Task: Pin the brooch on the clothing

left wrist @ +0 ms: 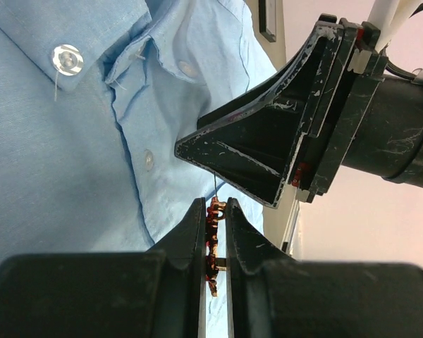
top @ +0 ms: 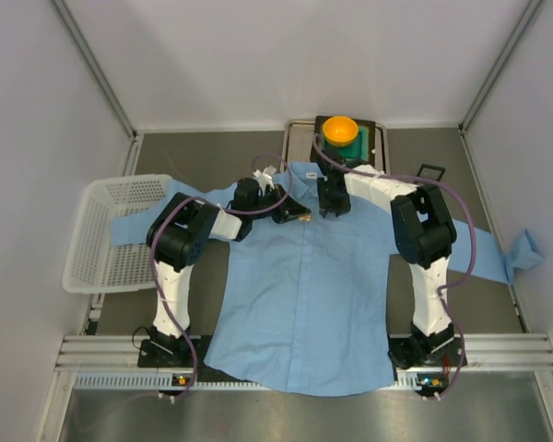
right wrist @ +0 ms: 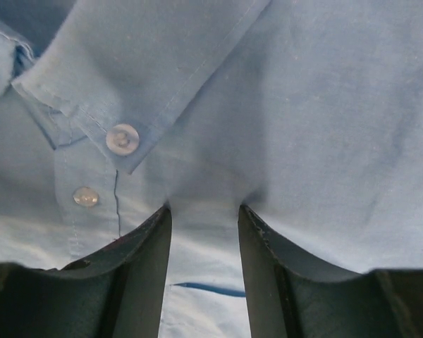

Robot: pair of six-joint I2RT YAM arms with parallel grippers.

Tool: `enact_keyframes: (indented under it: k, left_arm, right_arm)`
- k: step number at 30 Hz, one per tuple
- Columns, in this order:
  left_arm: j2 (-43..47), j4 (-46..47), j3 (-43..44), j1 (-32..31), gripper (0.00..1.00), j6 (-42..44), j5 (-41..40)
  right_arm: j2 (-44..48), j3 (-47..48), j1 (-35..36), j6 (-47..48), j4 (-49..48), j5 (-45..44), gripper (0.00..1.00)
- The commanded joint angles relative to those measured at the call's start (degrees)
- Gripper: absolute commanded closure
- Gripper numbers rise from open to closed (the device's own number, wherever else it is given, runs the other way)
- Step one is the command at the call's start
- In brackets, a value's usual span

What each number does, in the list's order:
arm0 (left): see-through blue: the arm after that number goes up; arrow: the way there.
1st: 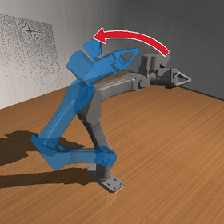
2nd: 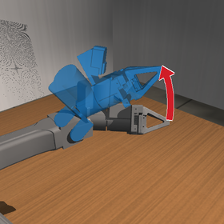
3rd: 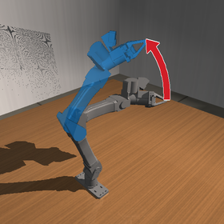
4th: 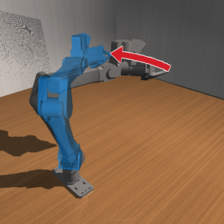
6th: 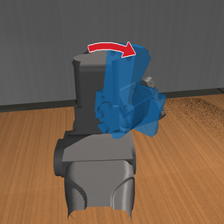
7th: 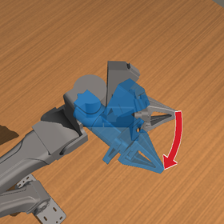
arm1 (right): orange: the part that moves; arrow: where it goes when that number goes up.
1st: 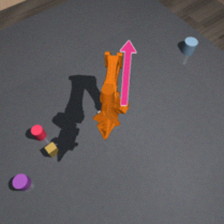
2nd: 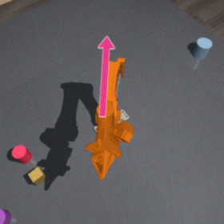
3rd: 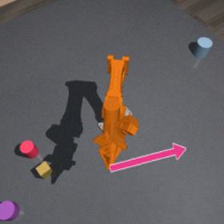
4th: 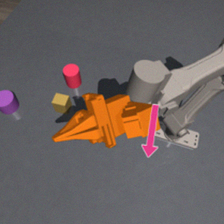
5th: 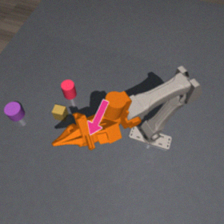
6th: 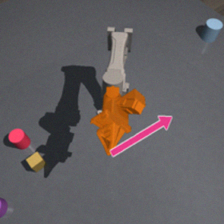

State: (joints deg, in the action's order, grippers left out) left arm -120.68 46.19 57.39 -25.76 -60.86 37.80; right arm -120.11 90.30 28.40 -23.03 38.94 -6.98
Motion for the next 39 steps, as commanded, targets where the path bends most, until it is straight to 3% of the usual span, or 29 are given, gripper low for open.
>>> enact_keyframes:
  k: [1, 9, 17, 23, 39]
  left_arm:
    - [1.5, 2.1, -0.3, 0.5, 1.0, 1.4, 0.1]
    - [1.2, 2.0, -0.2, 0.6, 1.0, 1.5, -0.3]
    - [1.0, 2.2, 0.2, 0.4, 1.0, 1.9, 0.5]
    - [-1.3, 9.3, -0.1, -0.1, 1.0, -1.3, 2.4]
    - [-5.8, 16.8, 1.2, -0.4, 1.0, -6.3, 5.0]
  right_arm:
    - [-4.0, -0.5, 0.4, -1.2, 1.8, -0.1, 0.61]
    - [-8.0, -1.0, 0.4, -0.8, 2.8, 2.9, 1.0]
    - [-0.6, 0.3, 0.4, 1.8, 1.4, 6.7, 1.0]
    - [7.7, -2.1, -0.2, 5.6, -3.4, 10.2, 1.0]
    - [10.6, -7.2, -6.3, 2.6, -7.6, 23.8, 1.0]
